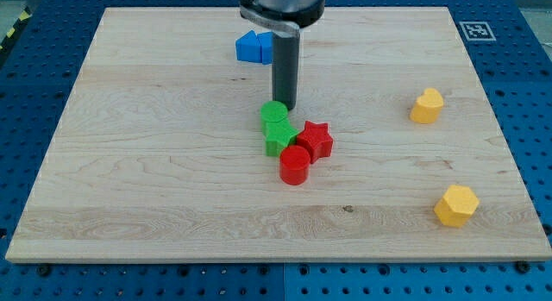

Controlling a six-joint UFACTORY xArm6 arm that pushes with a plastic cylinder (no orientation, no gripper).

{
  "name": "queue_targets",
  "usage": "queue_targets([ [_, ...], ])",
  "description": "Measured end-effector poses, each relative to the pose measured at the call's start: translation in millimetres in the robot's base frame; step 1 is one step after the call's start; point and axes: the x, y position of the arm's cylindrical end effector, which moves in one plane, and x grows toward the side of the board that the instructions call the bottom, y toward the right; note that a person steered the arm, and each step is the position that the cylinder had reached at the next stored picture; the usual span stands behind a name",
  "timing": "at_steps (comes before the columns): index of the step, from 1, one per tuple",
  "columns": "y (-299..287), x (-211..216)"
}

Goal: Point your arm below yellow hexagon

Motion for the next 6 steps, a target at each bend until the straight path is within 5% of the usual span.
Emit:
queue_targets([
  [6,136.2,34.8],
])
